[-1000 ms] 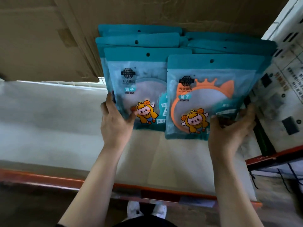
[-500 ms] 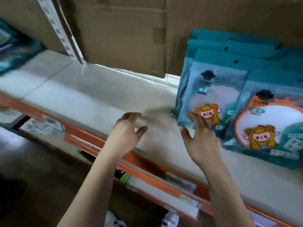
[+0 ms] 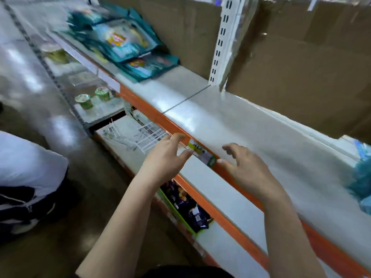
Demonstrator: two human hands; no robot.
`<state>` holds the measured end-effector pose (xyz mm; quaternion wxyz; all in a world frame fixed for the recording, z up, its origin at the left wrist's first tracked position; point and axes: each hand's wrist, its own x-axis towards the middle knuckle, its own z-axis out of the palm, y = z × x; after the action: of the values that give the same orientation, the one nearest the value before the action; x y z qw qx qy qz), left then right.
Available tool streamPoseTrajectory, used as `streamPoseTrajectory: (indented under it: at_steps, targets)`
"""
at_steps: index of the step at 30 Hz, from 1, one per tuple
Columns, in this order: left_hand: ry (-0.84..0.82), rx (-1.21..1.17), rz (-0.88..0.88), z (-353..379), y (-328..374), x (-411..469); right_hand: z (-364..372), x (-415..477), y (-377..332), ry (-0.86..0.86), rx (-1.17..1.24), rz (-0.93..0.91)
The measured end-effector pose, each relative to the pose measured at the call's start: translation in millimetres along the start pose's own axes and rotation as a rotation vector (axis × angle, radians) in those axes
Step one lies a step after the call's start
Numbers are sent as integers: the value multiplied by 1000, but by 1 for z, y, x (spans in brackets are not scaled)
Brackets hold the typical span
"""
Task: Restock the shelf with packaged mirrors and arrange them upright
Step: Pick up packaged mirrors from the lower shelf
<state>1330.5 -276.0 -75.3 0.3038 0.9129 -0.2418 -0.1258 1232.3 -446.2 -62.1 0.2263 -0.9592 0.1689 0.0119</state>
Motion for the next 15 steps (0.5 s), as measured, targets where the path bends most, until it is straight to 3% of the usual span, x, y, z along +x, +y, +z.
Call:
streamPoseTrajectory:
  at_steps: [8,15]
  targets:
    - [156,-27,-145,-88,-110,-18,47,65,-130,-38,14,-141]
    - [217,-69,-277,-119,-176,-2,83,125,-195,-89,8,-250]
